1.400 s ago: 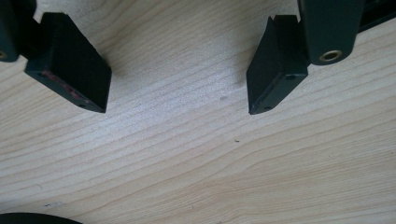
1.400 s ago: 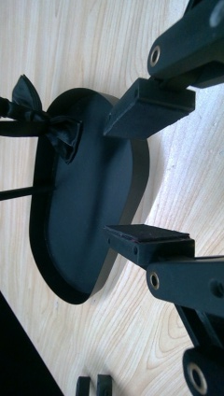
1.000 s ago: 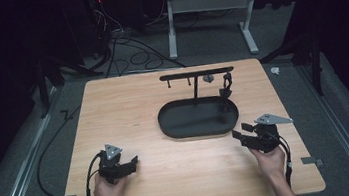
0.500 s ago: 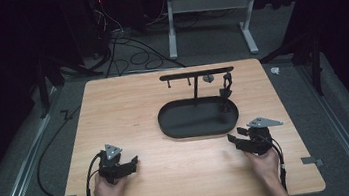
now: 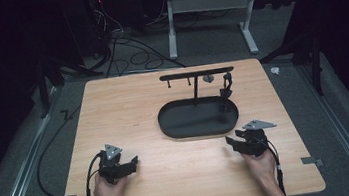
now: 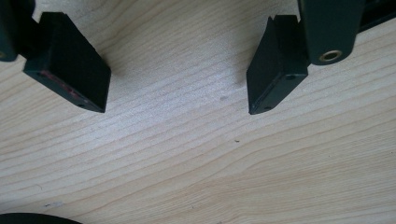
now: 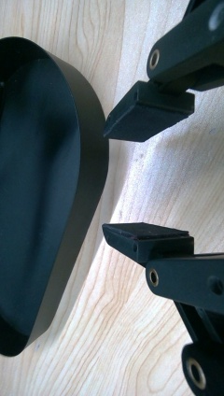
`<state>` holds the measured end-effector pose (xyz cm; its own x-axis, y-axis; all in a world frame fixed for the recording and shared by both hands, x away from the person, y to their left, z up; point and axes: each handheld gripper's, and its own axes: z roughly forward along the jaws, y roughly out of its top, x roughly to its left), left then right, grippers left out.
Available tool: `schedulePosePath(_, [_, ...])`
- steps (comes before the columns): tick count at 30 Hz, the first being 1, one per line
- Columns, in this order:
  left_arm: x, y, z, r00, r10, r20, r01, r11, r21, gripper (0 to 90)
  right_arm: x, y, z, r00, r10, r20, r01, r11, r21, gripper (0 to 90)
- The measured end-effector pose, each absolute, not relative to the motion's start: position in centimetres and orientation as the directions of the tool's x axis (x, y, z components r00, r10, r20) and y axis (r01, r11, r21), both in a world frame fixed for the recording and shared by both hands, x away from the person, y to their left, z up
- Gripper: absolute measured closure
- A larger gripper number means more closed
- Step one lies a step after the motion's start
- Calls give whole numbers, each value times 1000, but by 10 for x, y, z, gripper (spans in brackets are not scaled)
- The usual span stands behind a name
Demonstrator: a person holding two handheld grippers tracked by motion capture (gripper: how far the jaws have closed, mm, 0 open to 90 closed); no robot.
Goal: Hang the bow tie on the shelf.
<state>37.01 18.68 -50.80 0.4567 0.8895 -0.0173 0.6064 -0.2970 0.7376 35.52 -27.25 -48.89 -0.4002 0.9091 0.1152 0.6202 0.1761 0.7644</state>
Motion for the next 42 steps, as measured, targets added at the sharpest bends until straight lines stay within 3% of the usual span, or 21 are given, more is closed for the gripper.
schedulePosePath(33, [370,187,-508,459,888,-19,607,-298,737,225,355,-261,-502,-387,922,10,629,256,734,478])
schedulePosePath(42, [370,187,-508,459,888,-19,607,-297,737,225,354,-258,-502,-388,921,-14,625,275,731,439])
